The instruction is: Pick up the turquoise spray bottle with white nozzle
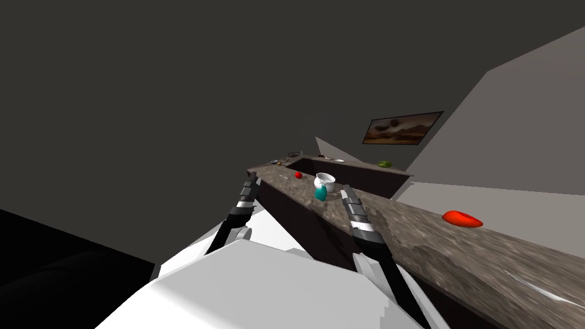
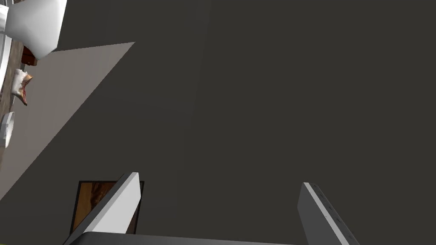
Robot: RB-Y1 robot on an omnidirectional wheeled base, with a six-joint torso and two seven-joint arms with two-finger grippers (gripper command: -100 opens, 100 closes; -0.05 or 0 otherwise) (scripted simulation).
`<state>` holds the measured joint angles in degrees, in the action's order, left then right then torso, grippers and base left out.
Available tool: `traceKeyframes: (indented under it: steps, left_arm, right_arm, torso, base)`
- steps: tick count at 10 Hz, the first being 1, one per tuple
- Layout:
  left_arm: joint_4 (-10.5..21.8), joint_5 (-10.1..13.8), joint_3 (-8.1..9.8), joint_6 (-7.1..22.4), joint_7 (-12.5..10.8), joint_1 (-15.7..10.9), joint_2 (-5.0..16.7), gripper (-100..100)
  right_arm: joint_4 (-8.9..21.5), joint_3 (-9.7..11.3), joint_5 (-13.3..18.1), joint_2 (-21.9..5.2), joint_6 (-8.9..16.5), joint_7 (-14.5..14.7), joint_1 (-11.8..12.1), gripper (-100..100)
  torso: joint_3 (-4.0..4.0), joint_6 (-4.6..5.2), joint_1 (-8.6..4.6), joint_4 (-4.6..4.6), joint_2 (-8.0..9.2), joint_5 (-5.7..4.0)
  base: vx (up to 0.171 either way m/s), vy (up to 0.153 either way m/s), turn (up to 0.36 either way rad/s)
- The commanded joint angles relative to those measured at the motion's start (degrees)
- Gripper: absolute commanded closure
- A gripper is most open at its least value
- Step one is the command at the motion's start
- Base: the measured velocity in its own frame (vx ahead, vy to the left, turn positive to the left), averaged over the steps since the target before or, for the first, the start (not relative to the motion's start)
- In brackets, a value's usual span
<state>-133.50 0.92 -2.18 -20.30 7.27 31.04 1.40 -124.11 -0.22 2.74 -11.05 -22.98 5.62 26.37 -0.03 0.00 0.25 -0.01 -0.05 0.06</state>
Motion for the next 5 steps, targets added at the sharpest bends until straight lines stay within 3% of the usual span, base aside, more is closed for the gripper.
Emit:
traceKeyframes:
  steps: [1, 4, 5]
  left_arm:
    - [0.0, 0.0, 0.0, 0.0, 0.0, 0.0, 0.0, 0]
    - [0.0, 0.0, 0.0, 0.0, 0.0, 0.0, 0.0, 0]
    - [0.0, 0.0, 0.0, 0.0, 0.0, 0.0, 0.0, 0]
  right_arm:
    - [1.64, 0.46, 0.94, -2.86, 2.37, 0.0, -1.32, -100]
    - [3.89, 1.46, 2.81, -8.52, 6.76, 0.02, -3.04, -100]
    - [3.89, 1.46, 2.81, -8.88, 6.76, 0.02, -3.04, -100]
  torso:
    - [0.0, 0.0, 0.0, 0.0, 0.0, 0.0]
    - [-0.01, 0.0, -0.03, 0.0, -0.01, 0.0]
    - [-0.01, 0.0, 0.01, -0.01, -0.02, 0.0]
  base:
    - [0.004, 0.07, -0.052]
    - [0.012, 0.069, -0.056]
    - [0.007, 0.062, -0.025]
